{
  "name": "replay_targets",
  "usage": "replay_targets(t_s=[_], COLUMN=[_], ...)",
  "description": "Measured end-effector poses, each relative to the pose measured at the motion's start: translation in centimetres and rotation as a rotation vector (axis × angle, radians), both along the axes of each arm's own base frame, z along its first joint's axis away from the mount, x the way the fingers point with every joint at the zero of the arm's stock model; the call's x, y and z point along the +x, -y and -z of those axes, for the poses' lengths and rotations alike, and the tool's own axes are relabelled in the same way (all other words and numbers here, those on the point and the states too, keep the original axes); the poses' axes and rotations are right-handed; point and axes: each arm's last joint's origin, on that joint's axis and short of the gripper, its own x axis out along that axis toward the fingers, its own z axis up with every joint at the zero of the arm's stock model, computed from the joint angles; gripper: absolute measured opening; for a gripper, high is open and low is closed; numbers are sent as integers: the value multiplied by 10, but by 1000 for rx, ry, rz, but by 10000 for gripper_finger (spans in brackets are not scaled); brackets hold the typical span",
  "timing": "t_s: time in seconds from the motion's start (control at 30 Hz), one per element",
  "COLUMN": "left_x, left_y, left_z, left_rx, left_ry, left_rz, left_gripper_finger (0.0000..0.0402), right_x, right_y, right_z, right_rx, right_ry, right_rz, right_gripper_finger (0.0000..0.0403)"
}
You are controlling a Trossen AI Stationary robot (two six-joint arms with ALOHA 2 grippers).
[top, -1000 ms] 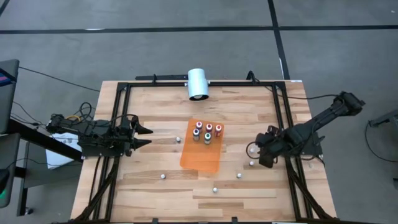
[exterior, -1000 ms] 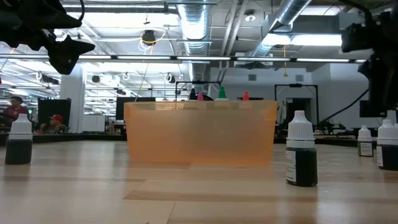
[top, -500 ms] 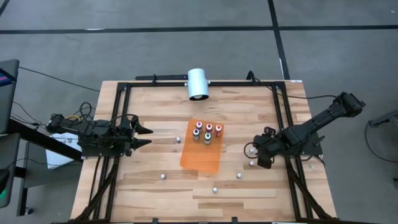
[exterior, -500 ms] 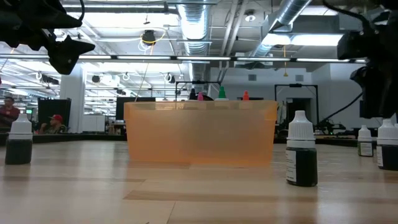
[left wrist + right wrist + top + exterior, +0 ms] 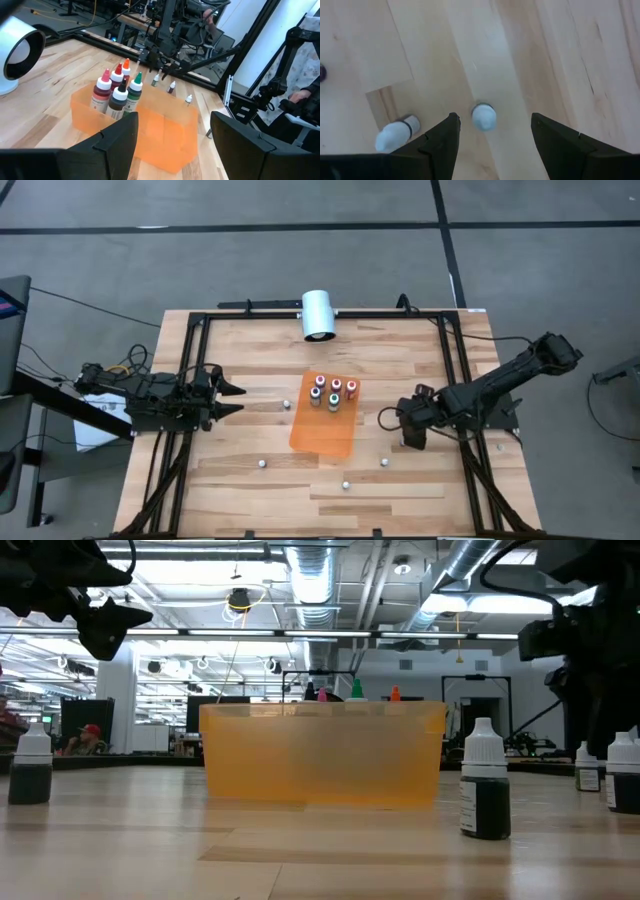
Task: Pick & Place food coloring
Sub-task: Put the top small green food coloring bottle into the orange bin
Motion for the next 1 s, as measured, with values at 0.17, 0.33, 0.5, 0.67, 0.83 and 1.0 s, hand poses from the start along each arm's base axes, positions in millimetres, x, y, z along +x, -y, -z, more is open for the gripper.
replay_targets(t_s=[0.17,0.33,0.5,0.67,0.83,1.0], left_x=[0,0,0,0,0,0], left_y=[0,0,0,0,0,0], left_z=[0,0,1,1,1,1], left_rx=[7,9,12,12,12,18], left_ry=[-1,-1,-13,-14,-15,-15], left_rz=[1,1,2,1,2,2], left_gripper_finger=[240,240,240,240,240,240], right_x=[3,3,5,6,6,7], right_y=[1,4,8,12,12,11], right_z=[0,0,0,0,0,2], right_rx=[43,77,87,123,129,155], right_ry=[8,-4,-5,-16,-18,-40], right_rz=[9,30,58,76,78,73], right_gripper_finger=[230,211,185,164,148,134])
